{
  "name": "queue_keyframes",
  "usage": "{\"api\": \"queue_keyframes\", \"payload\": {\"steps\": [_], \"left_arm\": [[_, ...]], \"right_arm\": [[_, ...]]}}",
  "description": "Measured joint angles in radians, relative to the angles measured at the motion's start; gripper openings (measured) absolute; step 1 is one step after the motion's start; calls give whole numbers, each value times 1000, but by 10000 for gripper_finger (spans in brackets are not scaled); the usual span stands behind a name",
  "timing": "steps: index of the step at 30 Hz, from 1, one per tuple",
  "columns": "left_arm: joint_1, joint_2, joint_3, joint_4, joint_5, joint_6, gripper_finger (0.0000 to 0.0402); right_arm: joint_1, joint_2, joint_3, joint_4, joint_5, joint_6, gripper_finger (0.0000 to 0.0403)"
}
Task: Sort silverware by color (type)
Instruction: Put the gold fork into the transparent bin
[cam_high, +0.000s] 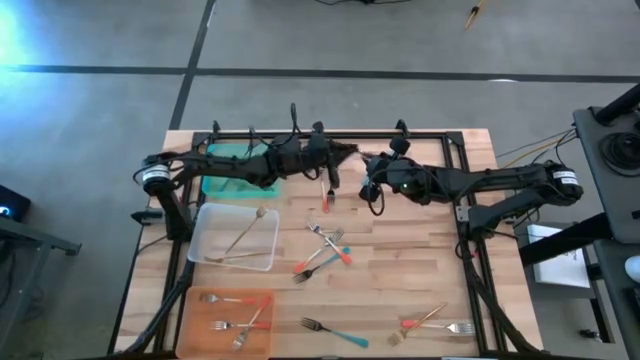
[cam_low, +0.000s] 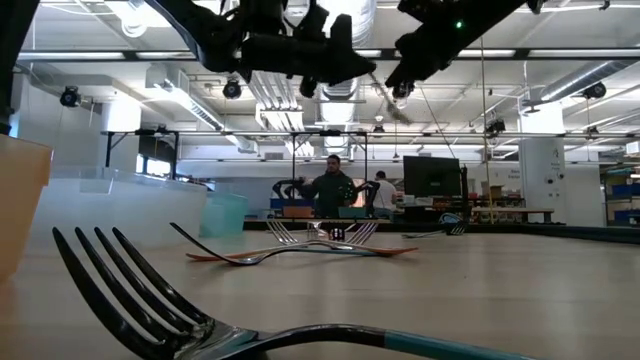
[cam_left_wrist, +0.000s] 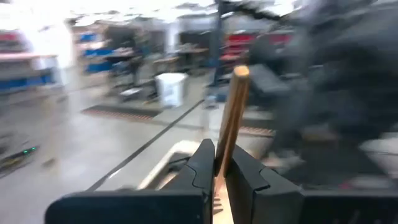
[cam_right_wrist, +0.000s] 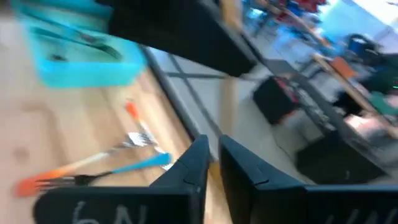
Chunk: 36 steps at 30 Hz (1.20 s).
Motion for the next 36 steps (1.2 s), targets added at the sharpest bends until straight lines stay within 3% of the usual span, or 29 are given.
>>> {"api": "queue_keyframes", "payload": {"steps": [8,18,28,36], "left_arm": [[37,-108,-1,-289,-63,62,2],[21,-436,-1,-1104,-67,109,2],[-124,-813,-1,-1695,-165,-205,2],[-287,-852,-47,-1978,-240,-501,2]], "right_arm": [[6,-25,27,-140,-32,52,74],[6,-38,50,-520,-138,349,78],[6,-36,31,-661,-136,491,79],[6,-36,28,-661,-136,495,76]]}}
